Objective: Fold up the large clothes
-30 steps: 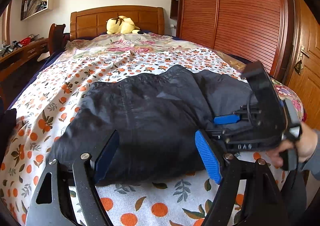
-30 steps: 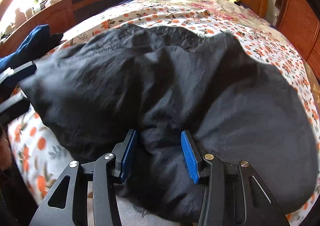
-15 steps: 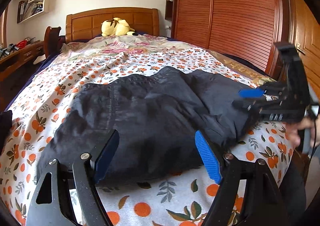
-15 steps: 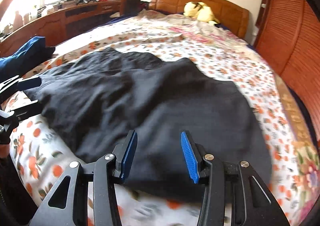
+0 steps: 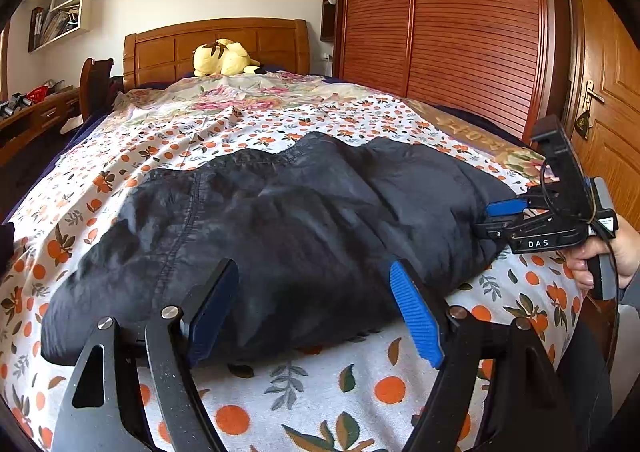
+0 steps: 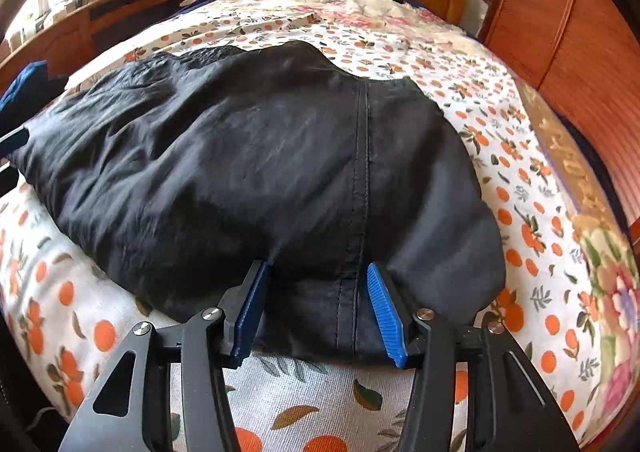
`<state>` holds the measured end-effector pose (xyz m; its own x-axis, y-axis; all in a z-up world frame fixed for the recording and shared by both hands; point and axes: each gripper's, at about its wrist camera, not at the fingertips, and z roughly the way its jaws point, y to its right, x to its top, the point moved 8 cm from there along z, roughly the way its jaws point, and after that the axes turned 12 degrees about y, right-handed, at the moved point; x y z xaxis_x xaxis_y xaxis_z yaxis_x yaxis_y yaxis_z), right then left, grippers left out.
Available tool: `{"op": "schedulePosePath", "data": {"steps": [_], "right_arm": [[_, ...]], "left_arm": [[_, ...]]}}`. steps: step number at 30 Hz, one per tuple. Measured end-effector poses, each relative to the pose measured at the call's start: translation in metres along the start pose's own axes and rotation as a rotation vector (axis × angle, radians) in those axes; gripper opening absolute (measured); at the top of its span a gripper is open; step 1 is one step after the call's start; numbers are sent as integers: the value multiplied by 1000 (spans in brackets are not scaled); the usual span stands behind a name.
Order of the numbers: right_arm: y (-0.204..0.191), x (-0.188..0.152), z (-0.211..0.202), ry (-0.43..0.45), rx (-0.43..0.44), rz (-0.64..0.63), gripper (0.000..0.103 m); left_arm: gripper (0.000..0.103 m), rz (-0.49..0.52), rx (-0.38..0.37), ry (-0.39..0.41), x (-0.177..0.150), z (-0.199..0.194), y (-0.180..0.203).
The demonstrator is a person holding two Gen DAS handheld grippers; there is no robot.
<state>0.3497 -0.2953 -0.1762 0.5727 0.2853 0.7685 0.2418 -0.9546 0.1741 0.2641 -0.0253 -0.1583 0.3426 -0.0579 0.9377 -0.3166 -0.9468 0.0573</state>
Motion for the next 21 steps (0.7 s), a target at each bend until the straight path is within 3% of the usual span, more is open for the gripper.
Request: {"op": "schedulePosePath", "data": {"steps": [6,11,21], "right_arm": [[-4,5,-35,52,-37,12,53],[18,15,-62,125,-102,62,57],[51,-7,-37,48,-149,205,61]], "left_arm": [[79,23,-5,-16,-8,5,8],[79,22,-5,-21,-11,7,8],[79,20,-5,-21,-10,8,7]]}}
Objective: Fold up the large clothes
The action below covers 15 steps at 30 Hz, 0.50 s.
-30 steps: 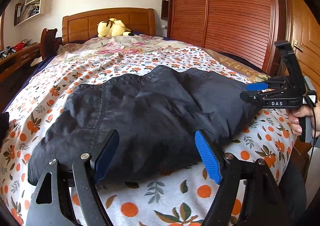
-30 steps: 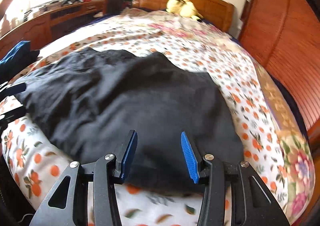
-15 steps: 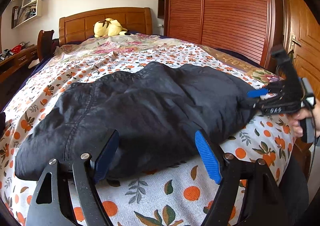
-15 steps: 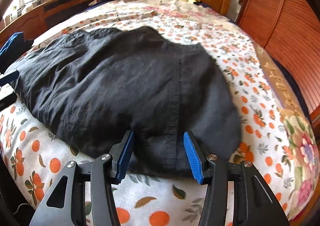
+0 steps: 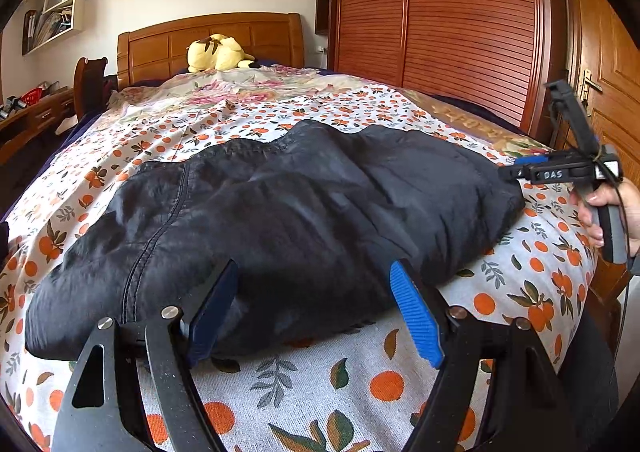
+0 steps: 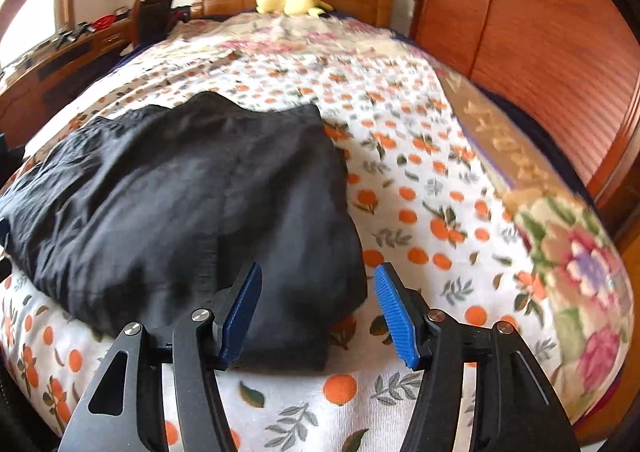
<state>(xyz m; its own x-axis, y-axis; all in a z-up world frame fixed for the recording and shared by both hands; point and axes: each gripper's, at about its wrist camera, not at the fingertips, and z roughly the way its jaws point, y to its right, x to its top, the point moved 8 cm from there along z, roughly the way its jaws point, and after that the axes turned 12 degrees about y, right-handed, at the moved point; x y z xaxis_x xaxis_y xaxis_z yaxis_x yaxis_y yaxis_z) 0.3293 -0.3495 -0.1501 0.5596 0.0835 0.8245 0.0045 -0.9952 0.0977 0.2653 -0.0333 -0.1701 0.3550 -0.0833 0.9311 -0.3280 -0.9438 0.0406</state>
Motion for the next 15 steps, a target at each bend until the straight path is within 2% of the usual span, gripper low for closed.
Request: {"op": "schedulePosePath", "data": {"steps": [5,15], "right_arm": [[-1,-11,20,-39,20,63,66],[3,-13,38,-66,65,124,66]], "left_arm": [[79,-2,0,-1,-1,1,-1],[79,-2,-1,-7,-3,3,-3]]}}
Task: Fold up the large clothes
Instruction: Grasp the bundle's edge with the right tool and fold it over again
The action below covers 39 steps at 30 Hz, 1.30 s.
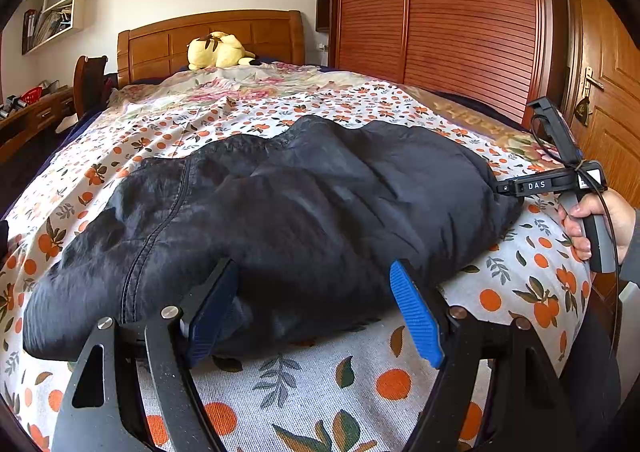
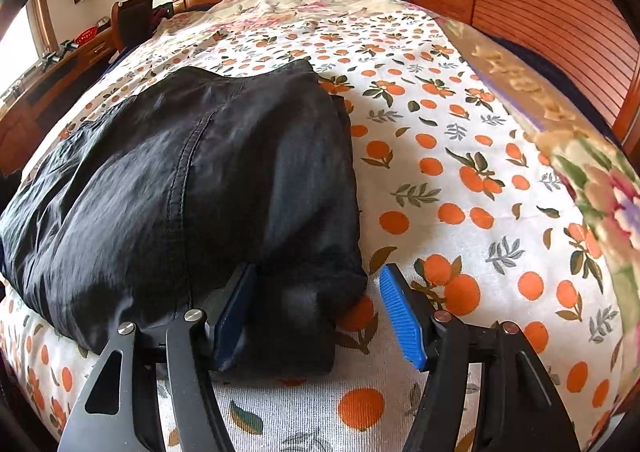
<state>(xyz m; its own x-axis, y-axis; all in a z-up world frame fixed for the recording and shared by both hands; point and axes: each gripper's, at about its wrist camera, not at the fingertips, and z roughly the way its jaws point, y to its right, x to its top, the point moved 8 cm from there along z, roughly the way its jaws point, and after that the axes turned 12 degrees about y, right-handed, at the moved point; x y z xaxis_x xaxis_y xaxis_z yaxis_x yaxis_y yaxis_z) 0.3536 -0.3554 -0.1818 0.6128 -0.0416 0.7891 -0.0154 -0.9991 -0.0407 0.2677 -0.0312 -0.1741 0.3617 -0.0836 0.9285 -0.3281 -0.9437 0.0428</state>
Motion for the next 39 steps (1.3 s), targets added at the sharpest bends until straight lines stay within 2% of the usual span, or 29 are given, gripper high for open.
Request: {"op": "schedulePosePath", "data": {"steps": [2,4,9,10,12,13,14,18,23,28,32,39], "right_arm": [[2,-1,1,-1,17,12,64],[3,-2,3,-5,50,21,55],[6,-3,4,-13,73,37,51],[5,-3,4,-14,84,38,46],[1,-2,2,-14,115,38,31],[-3,-2,1,-15,124,30,20],[-5,-1,0,-15,118,15,15],[-15,13,-12,10,106,-27,10],[-37,55,-45,133,157,-36,9],[-91,97,-66,238,205,-114,9],[-151,123,-82,305,311,-176,8],[-287,119,-97,325,511,-376,8]], "left_arm": [[79,2,1,1,0,0,0],[79,2,1,0,1,0,0],[79,-3,-2,1,1,-1,0],[79,-7,-3,1,1,-1,-1],[79,-12,-3,3,0,-1,-2],[79,-13,-3,4,-1,-1,-3],[79,-16,-1,6,-1,-2,-4],[79,-36,-7,7,2,-11,-9],[79,-48,-23,59,17,-32,-18],[79,-70,8,80,20,-44,-44],[79,-87,53,79,18,-51,-71],[79,-124,131,99,15,-78,-115]]}}
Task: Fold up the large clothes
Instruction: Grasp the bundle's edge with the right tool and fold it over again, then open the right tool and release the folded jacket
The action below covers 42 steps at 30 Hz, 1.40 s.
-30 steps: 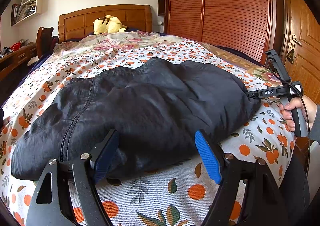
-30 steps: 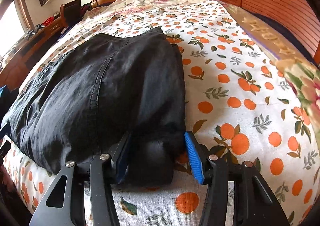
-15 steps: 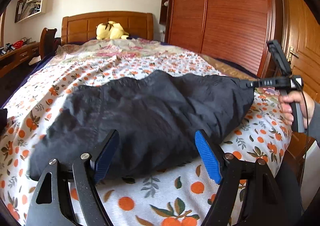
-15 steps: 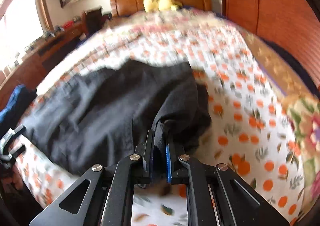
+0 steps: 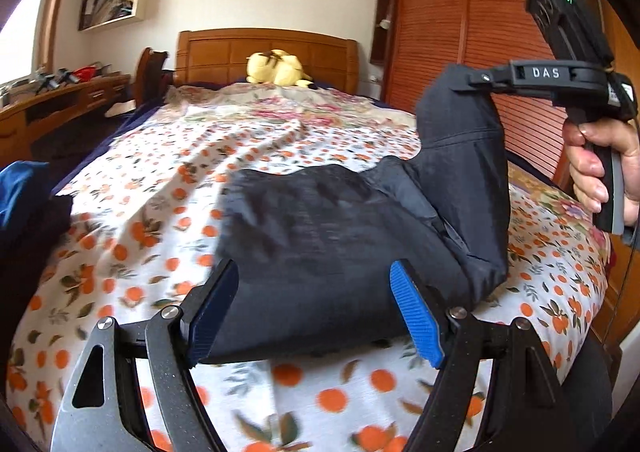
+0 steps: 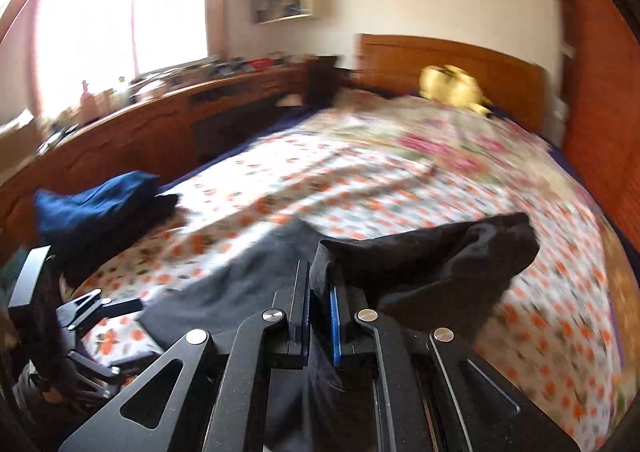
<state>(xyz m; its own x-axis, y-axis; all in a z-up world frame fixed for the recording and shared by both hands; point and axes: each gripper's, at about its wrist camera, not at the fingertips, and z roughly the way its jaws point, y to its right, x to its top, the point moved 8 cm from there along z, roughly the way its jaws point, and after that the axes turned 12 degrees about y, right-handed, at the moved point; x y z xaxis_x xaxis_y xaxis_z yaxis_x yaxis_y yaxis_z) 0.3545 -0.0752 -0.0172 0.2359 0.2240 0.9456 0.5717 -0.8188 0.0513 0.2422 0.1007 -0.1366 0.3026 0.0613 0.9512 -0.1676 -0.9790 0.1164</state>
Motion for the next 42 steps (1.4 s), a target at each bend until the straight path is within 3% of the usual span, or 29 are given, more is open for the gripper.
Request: {"op": "schedulePosePath", "data": {"steps": [5,8,10,12,19,27,31,34,42], "right_arm": [[-67,1,24,-4,166,-25,8],[-82,-25,44,-101,225,13,8],[-84,-43,55,-155,217,12,9],[-88,-54,52,-152,196,-50,14],[-71,-31,27,-72,119,-87,45],[-25,-70,9,-100,-24,-15,46],[-10,-96,5,-104,-53,91,46],[-4,-107,5,-93,-86,83,46],[-2,-124,-7,-106,0,152,46]], "left_arm": [[79,-12,44,12,-2,-15,-23],[79,-15,62,5,-6,-18,-31],[79,-23,67,2,-8,-19,-35],[79,-28,69,-1,-8,-17,-38],[79,-23,61,-9,-9,-7,-34],[79,-4,67,27,-2,-8,-22],[79,-2,110,42,-1,-9,-24],[79,9,151,30,-2,-7,-28],[79,-73,190,-24,4,-7,-36]]}}
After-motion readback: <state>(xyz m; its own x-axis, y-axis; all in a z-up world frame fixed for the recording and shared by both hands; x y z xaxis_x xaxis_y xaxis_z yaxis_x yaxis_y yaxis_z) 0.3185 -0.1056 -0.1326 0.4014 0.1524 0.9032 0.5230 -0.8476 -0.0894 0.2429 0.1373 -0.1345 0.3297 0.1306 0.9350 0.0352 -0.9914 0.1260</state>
